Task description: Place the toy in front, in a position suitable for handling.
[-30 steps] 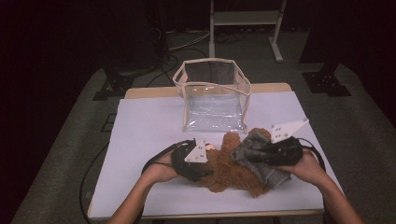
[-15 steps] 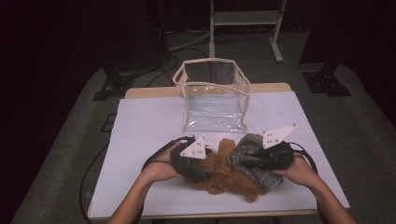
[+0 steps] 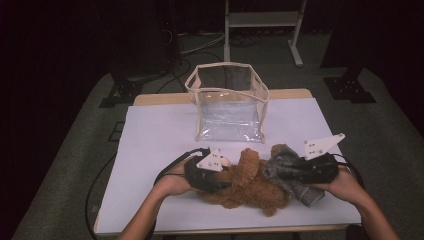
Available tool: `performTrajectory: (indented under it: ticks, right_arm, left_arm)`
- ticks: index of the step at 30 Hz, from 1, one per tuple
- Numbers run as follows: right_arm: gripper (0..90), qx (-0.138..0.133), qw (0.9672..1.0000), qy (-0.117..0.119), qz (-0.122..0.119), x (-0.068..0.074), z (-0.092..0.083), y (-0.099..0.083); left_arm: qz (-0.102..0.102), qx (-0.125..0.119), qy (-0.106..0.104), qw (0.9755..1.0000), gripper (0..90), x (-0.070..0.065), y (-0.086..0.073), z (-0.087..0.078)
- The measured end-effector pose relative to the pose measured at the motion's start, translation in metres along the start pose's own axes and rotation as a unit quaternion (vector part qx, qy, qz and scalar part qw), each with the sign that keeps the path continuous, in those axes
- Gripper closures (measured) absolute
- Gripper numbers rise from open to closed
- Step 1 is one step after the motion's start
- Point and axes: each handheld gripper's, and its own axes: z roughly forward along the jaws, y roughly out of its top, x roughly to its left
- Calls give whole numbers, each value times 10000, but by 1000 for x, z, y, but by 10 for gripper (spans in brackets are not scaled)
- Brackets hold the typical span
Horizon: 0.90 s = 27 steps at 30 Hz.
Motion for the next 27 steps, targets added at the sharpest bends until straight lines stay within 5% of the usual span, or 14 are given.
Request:
performTrajectory:
  ticks: [6, 13, 19, 27]
  right_arm:
    - [800, -60, 9996, -273, 105, -12, -15, 8]
    - [799, -28, 9999, -80, -64, -17, 8, 33]
    - [800, -46, 9994, -170, 293, -32, 0, 14]
    - [801, -137, 9999, -55, 56, -11, -1, 18]
  left_arm:
    - [17, 44, -27, 10000, 504, -1, 1, 1]
    - [16, 27, -42, 10000, 494, -3, 0, 0]
    - [-6, -4, 11, 10000, 484, -3, 1, 2]
    - [-14, 61, 39, 10000, 489, 2, 6, 7]
